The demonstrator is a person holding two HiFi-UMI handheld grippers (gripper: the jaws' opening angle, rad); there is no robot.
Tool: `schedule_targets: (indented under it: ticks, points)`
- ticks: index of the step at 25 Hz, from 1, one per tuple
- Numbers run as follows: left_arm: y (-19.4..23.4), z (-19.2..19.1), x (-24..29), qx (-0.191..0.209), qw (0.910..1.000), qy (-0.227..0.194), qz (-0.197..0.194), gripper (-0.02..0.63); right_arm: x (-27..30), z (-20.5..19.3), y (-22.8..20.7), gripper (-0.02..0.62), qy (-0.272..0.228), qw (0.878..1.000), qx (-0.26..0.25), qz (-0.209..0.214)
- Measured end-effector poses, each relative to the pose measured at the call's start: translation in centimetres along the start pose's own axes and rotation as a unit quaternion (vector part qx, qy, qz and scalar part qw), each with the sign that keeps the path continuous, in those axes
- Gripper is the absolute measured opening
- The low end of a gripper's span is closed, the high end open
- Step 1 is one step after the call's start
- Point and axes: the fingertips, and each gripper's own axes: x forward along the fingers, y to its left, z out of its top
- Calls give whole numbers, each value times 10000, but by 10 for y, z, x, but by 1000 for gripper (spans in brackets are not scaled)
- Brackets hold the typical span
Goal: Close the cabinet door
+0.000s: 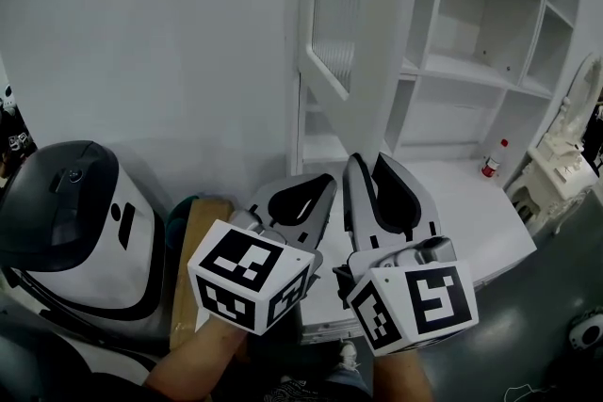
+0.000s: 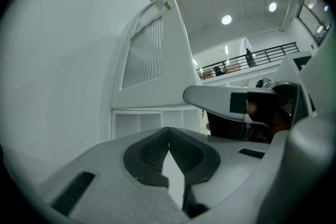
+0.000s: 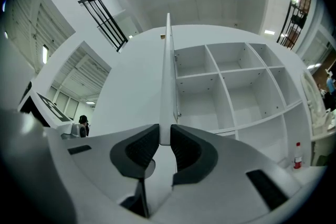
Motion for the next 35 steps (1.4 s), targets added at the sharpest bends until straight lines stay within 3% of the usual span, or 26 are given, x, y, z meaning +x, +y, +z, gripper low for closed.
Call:
schedule_targets:
  ticks: [8,16,35]
  points:
    - [-16,7,20,349,9992,-182,-113,12,-3,1,-20,74,-25,9999,13,125]
    - [-35,10,45,-24,9991,-245,-341,12,-6,0,-52,74,-3,9998,64,183]
    - [-49,9,112,-176,9990,-197,-361,11,5,-5,-118,86,-39,9987,230,445]
